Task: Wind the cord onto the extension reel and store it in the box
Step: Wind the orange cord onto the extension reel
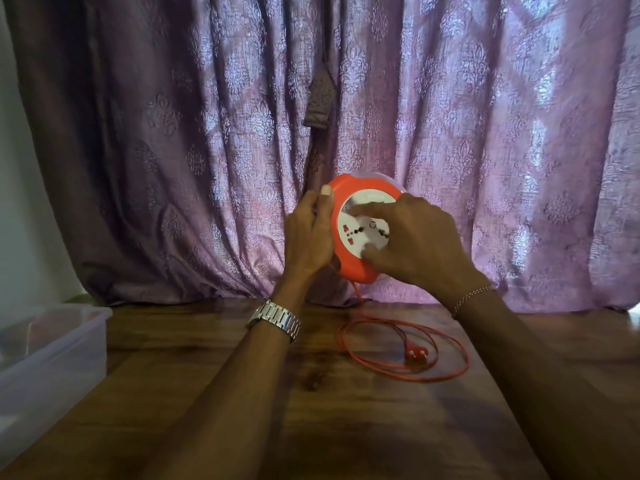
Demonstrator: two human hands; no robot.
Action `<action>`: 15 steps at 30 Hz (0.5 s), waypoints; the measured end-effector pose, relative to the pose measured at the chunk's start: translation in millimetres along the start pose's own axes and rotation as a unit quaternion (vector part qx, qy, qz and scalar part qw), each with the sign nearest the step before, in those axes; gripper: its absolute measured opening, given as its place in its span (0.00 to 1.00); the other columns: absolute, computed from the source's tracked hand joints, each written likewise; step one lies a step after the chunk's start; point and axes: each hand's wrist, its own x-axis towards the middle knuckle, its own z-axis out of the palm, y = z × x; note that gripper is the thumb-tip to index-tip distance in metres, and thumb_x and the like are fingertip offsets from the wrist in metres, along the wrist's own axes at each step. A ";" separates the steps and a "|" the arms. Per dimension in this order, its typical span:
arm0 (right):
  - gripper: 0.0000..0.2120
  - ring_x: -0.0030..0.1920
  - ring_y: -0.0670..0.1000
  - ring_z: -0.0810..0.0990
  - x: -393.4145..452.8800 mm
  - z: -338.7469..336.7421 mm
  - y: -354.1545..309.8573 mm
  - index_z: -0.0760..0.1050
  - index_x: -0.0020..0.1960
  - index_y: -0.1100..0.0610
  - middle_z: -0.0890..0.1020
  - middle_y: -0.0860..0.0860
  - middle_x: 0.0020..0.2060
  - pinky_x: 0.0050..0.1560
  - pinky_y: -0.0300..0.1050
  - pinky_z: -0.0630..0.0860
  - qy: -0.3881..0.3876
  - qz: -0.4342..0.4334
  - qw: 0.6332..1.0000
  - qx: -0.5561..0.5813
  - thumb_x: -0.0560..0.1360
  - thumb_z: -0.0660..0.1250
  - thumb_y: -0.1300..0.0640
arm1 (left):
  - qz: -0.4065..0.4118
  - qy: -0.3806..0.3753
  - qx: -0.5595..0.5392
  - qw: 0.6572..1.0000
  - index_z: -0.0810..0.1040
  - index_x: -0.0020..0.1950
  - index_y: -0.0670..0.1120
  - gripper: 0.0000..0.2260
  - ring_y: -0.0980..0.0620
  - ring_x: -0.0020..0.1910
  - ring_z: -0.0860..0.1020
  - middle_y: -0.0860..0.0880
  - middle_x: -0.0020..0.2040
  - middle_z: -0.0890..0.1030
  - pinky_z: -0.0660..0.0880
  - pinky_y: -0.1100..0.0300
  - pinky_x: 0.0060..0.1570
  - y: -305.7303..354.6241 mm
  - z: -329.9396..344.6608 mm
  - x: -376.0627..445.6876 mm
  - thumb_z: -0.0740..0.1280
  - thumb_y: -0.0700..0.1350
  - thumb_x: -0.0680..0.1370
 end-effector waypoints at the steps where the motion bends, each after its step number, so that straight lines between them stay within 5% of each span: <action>1: 0.26 0.49 0.58 0.81 -0.1 1.7 -0.5 0.74 0.63 0.36 0.83 0.51 0.48 0.44 0.48 0.76 0.019 0.023 1.000 0.009 0.64 0.69 0.38 | 0.000 0.003 0.003 1.000 0.72 0.37 0.54 0.18 0.52 0.34 0.75 0.51 0.33 0.77 0.73 0.51 0.40 0.4 -0.2 0.9 0.57 0.61 0.82; 4: 0.33 0.49 0.59 0.81 -1.1 6.5 -3.8 0.77 0.62 0.42 0.85 0.50 0.50 0.45 0.50 0.77 0.082 0.097 0.992 0.020 0.63 0.65 0.26 | 0.005 0.004 0.004 1.000 0.74 0.39 0.51 0.19 0.46 0.37 0.78 0.48 0.35 0.79 0.76 0.48 0.41 1.7 -1.2 2.7 0.57 0.61 0.82; 8: 0.33 0.51 0.61 0.80 -2.3 11.8 -7.9 0.79 0.59 0.51 0.84 0.54 0.51 0.46 0.51 0.76 0.106 0.145 0.983 0.025 0.66 0.64 0.27 | 0.012 -0.010 0.010 1.000 0.76 0.41 0.49 0.21 0.39 0.42 0.81 0.42 0.38 0.81 0.79 0.40 0.45 4.0 0.7 0.7 0.56 0.62 0.82; 13: 0.31 0.40 0.60 0.81 0.0 11.6 -2.6 0.75 0.52 0.53 0.82 0.57 0.37 0.34 0.47 0.71 0.119 0.096 0.988 -0.022 0.69 0.61 0.26 | -0.002 -0.006 0.002 1.000 0.74 0.38 0.56 0.19 0.41 0.39 0.81 0.47 0.36 0.80 0.79 0.39 0.46 3.6 -0.8 1.1 0.55 0.66 0.80; 15: 0.26 0.44 0.55 0.78 3.0 7.0 1.7 0.71 0.54 0.50 0.80 0.52 0.40 0.32 0.43 0.67 0.098 0.047 0.994 -0.030 0.71 0.60 0.29 | -0.006 -0.003 0.001 1.000 0.74 0.40 0.54 0.19 0.41 0.42 0.82 0.46 0.38 0.82 0.80 0.40 0.46 3.9 -1.8 1.9 0.55 0.65 0.80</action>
